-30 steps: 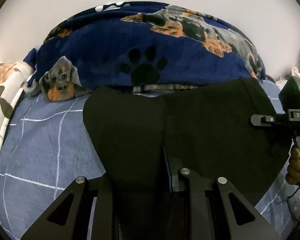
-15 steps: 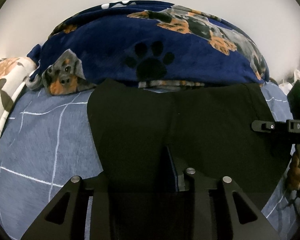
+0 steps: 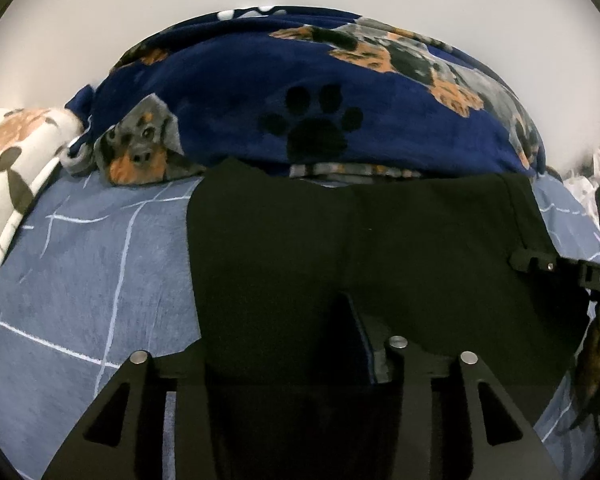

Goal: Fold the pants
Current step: 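Press the folded trousers flat with both tools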

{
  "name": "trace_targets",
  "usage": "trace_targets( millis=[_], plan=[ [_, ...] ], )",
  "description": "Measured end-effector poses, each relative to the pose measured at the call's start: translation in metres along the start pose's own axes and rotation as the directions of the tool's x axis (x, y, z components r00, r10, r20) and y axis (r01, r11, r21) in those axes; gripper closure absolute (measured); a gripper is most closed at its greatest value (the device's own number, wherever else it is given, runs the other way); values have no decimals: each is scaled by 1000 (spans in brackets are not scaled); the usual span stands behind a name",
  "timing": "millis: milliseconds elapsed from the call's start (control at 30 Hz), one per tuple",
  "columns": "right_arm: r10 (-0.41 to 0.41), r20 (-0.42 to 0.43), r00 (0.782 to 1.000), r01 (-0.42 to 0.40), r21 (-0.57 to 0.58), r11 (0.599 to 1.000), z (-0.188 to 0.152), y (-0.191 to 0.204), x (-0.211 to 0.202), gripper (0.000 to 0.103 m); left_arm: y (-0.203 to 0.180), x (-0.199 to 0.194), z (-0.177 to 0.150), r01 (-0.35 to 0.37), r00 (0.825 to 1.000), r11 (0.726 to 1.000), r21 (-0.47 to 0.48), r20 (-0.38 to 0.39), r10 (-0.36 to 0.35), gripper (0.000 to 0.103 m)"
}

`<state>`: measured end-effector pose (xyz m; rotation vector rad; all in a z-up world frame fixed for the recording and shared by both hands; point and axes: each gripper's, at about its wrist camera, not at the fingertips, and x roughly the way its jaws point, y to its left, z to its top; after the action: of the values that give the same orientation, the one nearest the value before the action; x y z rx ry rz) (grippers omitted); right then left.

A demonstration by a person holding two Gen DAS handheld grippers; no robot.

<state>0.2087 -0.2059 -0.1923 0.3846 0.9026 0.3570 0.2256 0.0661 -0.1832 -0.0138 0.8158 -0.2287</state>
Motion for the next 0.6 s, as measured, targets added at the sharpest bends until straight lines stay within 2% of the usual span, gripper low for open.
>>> trace_targets(
  millis=[100, 433, 600],
  plan=[
    [-33, 14, 999, 33, -15, 999, -1, 5, 1, 64, -1, 0, -1, -6, 1000, 1000, 1, 6, 6, 58],
    [-67, 34, 997, 68, -28, 997, -3, 11, 2, 59, -1, 0, -2, -12, 1000, 1000, -13, 7, 13, 54],
    [-108, 43, 993, 111, -58, 992, -3, 17, 4, 49, 0, 0, -2, -18, 1000, 1000, -13, 10, 18, 53]
  ],
)
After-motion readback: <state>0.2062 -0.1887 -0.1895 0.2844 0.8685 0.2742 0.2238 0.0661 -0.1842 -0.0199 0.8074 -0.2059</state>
